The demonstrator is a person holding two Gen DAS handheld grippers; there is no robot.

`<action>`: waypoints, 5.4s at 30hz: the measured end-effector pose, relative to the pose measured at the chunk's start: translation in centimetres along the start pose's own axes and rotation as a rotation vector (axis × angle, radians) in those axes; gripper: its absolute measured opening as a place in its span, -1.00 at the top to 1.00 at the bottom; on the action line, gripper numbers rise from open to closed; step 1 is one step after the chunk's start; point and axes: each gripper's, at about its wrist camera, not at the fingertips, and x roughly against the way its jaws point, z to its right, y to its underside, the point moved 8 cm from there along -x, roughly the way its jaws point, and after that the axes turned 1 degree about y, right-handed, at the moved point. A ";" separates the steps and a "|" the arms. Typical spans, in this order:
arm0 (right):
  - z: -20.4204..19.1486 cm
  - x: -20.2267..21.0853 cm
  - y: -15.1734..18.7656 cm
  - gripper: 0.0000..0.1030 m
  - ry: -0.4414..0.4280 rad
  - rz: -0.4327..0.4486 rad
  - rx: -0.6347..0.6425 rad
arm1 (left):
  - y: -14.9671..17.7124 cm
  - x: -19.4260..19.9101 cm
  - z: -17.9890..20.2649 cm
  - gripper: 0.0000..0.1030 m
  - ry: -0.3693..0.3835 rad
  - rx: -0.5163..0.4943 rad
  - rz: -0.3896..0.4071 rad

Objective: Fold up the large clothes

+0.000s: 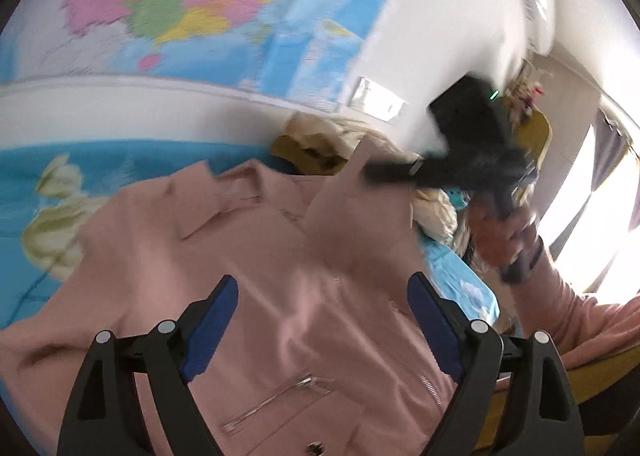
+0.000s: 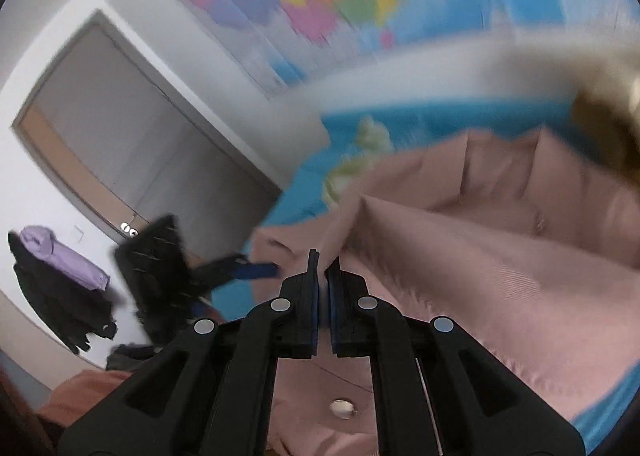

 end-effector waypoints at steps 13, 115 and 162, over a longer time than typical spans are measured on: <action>4.4 -0.2 3.2 -0.48 0.124 -0.005 -0.014 | 2.7 -5.5 -1.1 -0.68 -0.058 -0.035 -0.171; 4.9 -8.3 2.6 -0.55 0.441 -0.060 0.232 | 7.9 12.2 -20.2 0.92 -0.613 0.307 -0.057; -5.7 -18.6 5.5 0.06 0.207 -0.222 0.458 | 11.5 23.2 -17.5 0.22 -0.712 0.263 0.161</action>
